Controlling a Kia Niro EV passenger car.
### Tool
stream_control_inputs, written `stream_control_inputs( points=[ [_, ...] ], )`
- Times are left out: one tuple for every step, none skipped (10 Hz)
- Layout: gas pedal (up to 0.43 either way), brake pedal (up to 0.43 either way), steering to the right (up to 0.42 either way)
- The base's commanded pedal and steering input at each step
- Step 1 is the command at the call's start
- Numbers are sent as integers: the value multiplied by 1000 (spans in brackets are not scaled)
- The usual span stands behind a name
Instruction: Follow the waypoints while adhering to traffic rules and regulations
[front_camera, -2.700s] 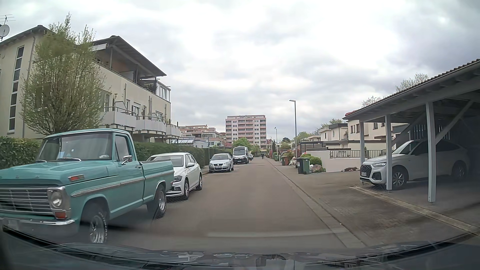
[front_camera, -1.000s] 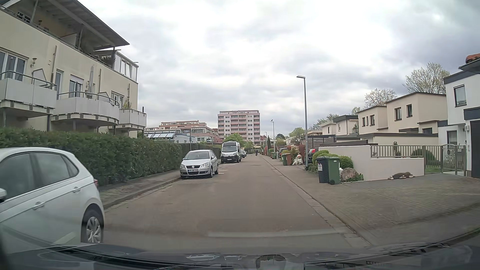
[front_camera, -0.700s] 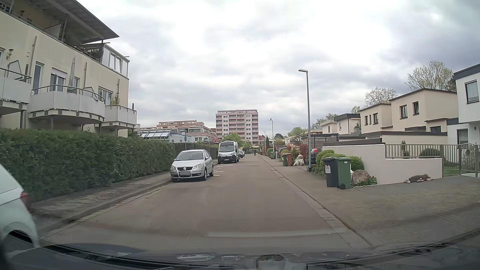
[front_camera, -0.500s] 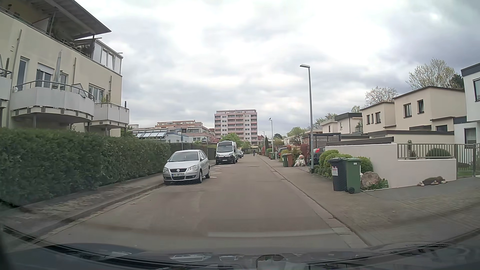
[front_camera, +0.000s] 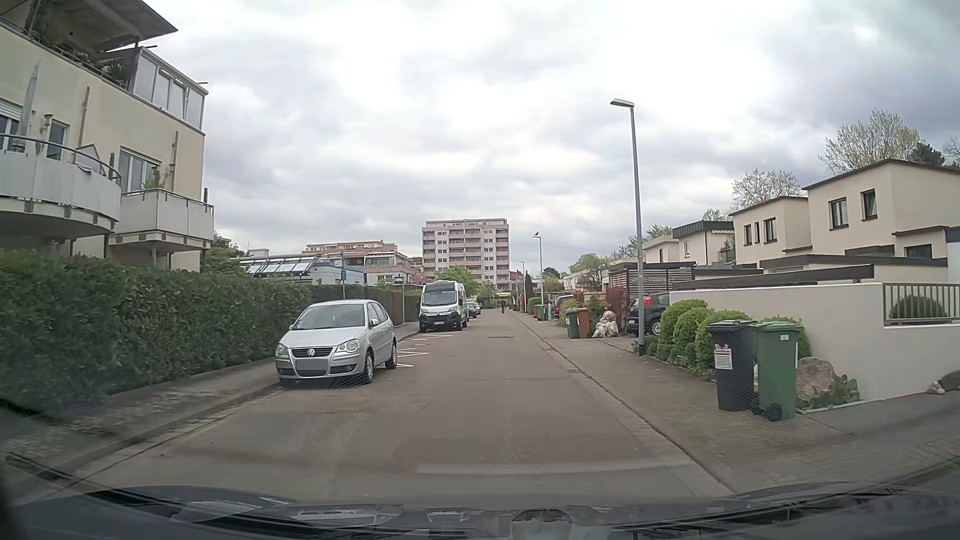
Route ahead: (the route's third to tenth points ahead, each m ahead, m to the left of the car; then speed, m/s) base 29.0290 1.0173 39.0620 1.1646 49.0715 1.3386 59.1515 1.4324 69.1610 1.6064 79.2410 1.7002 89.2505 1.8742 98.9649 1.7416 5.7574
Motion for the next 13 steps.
stream_control_inputs(
  points=[
    [118,0,14],
    [118,0,14],
    [118,0,13],
    [118,0,13],
    [118,0,12],
    [118,0,11],
    [118,0,10],
    [118,0,7],
    [118,0,4],
    [118,0,0],
    [118,0,-5],
    [118,0,-11],
    [118,0,-15]
  ],
)
